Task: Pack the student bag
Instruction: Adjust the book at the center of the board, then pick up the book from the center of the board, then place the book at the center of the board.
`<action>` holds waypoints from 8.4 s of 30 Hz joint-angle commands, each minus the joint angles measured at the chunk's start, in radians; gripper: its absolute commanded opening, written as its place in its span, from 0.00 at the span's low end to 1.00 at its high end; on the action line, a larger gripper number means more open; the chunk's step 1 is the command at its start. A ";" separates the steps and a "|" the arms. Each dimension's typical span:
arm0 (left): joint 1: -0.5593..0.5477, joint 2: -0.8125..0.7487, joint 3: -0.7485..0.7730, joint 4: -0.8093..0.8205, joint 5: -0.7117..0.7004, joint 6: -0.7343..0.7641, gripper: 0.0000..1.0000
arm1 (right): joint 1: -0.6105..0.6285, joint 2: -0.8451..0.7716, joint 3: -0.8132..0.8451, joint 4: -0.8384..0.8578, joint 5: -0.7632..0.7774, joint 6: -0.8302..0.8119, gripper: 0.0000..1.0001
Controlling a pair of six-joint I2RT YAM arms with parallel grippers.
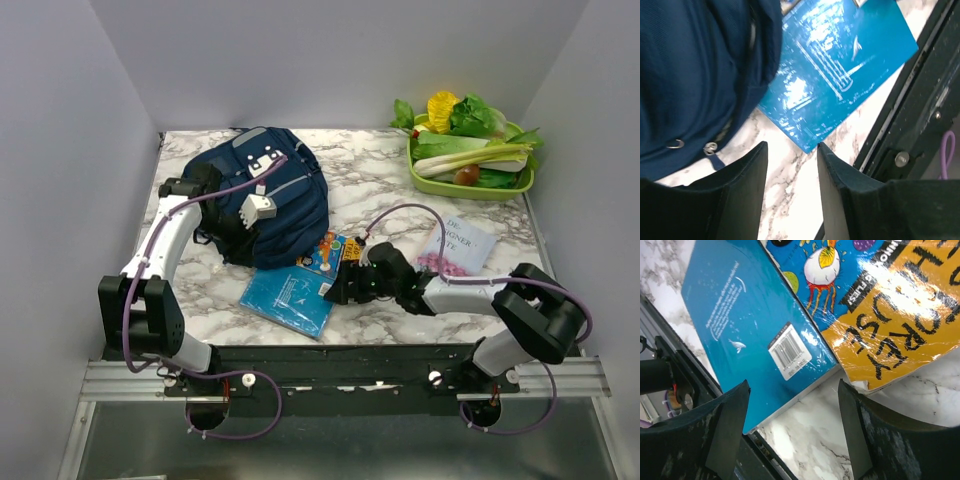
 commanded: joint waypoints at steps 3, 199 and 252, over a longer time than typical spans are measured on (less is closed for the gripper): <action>0.015 -0.010 -0.126 -0.007 -0.023 0.141 0.54 | 0.010 0.101 0.047 0.009 0.065 0.019 0.81; -0.493 0.243 -0.129 1.187 -0.847 -0.316 0.09 | -0.074 -0.660 -0.145 -0.295 0.030 0.062 0.01; -0.493 -0.294 0.127 0.569 -0.361 -0.519 0.00 | -0.209 0.177 0.295 0.423 -0.397 0.603 0.01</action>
